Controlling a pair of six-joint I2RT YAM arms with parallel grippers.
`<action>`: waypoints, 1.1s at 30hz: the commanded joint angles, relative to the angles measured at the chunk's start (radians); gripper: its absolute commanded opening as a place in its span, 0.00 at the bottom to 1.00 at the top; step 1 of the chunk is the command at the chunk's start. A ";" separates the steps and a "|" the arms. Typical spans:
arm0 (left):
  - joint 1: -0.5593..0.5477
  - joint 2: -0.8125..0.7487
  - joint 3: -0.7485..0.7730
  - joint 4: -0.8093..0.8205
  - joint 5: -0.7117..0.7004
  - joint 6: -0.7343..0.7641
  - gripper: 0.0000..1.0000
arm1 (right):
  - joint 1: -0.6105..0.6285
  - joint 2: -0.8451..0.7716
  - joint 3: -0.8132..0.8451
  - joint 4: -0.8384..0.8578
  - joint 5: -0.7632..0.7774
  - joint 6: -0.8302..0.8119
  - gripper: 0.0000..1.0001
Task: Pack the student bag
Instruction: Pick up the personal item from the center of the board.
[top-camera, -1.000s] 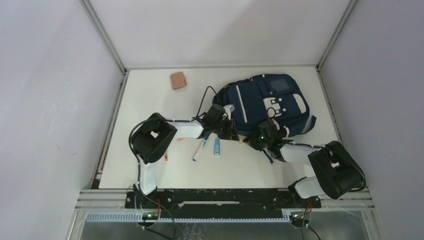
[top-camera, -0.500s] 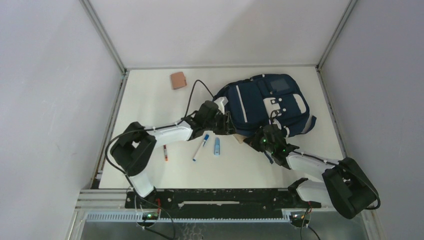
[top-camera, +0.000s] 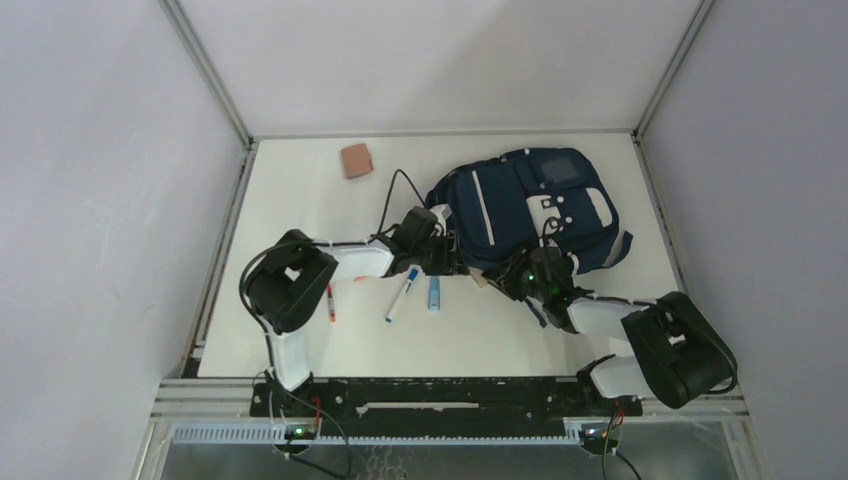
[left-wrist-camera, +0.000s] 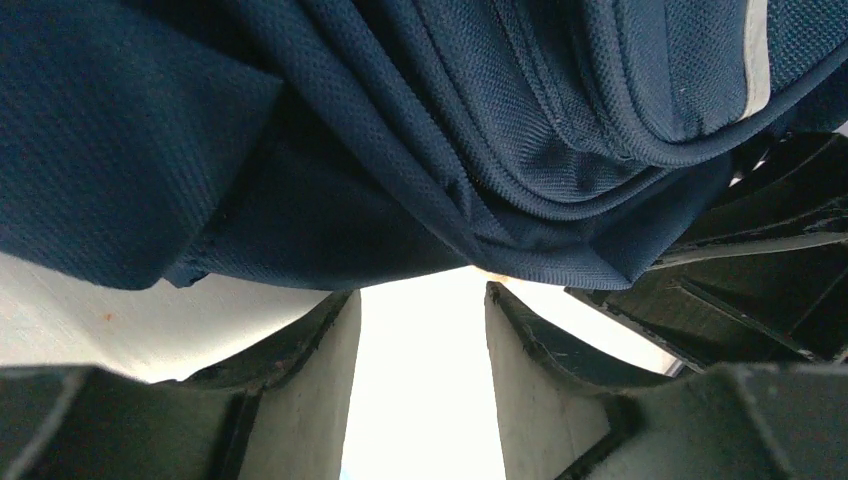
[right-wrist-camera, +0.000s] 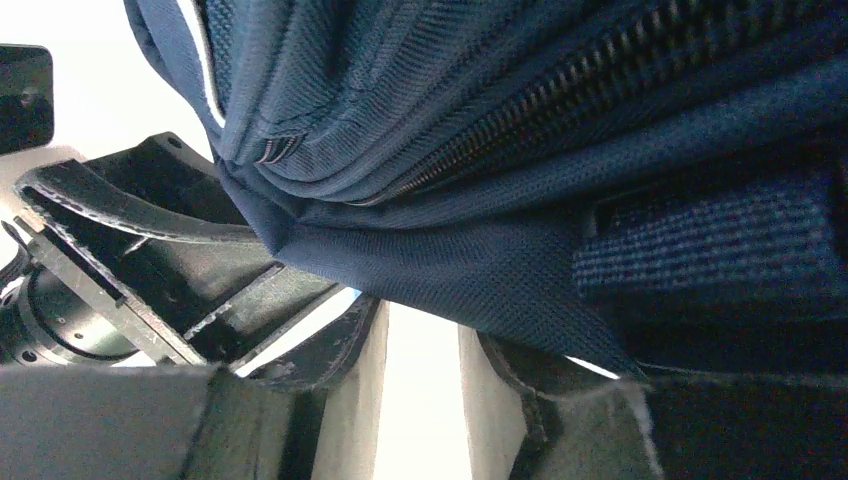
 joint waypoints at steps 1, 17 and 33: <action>0.012 0.028 0.050 0.055 0.029 -0.029 0.54 | -0.015 0.044 0.020 0.088 -0.032 0.035 0.38; 0.017 0.075 0.073 0.078 0.045 -0.037 0.43 | -0.032 0.094 0.011 0.116 -0.010 0.059 0.47; 0.015 0.111 0.047 0.087 0.075 -0.054 0.29 | -0.035 0.200 0.033 0.246 -0.029 0.111 0.38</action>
